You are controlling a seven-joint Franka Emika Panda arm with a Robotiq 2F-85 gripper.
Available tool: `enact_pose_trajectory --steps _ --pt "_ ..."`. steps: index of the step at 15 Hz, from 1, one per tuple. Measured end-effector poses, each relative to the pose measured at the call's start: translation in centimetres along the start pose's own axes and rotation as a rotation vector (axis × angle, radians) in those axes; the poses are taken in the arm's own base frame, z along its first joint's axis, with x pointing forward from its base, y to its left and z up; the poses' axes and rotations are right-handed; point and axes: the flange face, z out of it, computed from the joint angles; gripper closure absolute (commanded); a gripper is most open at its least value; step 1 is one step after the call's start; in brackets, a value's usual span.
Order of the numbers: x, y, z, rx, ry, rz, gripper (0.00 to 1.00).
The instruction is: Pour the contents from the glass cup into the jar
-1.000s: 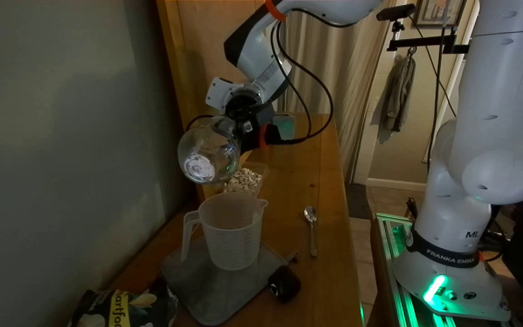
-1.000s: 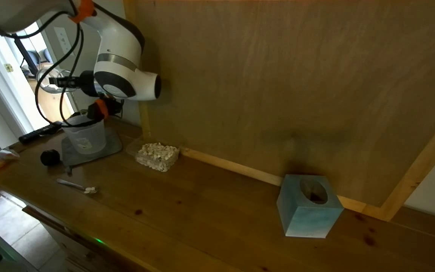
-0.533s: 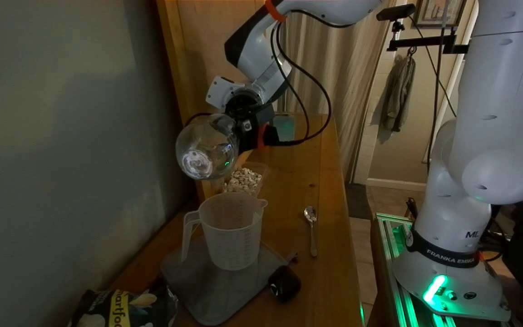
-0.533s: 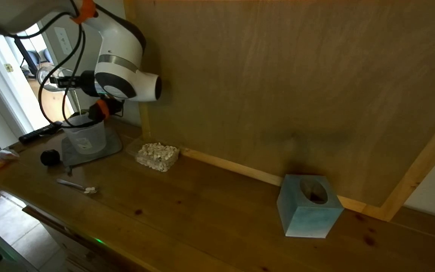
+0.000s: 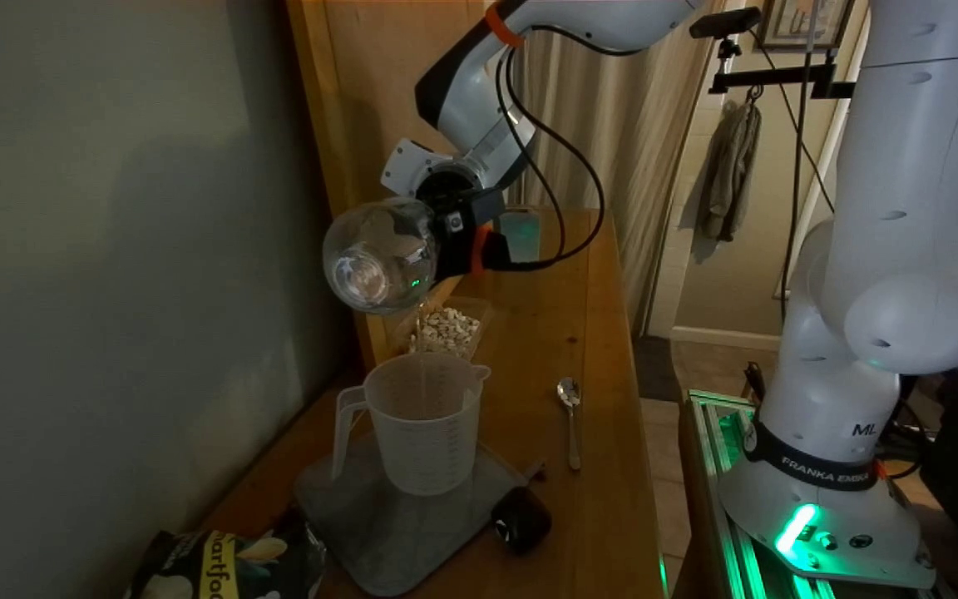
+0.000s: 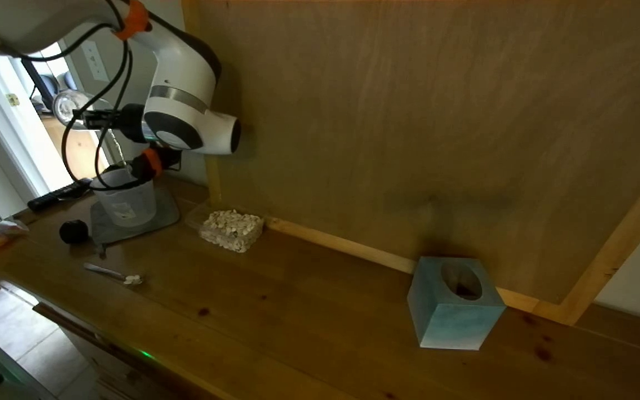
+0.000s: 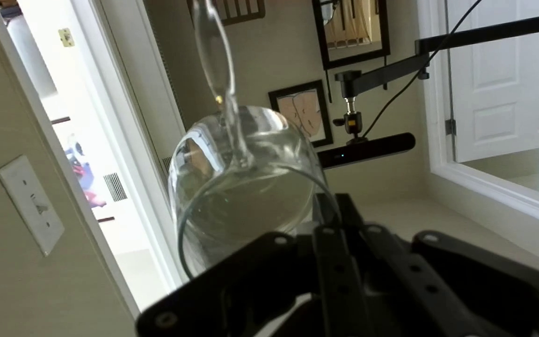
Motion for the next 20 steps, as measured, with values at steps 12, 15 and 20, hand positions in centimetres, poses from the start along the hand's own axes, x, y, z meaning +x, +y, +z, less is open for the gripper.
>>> enact_pose_trajectory --steps 12,15,20 --pt "-0.25 0.02 -0.16 0.000 0.008 0.004 0.99" --pt "-0.27 0.01 -0.14 0.002 0.010 0.005 0.99" --pt "-0.27 -0.12 0.02 0.021 0.023 0.007 0.99"
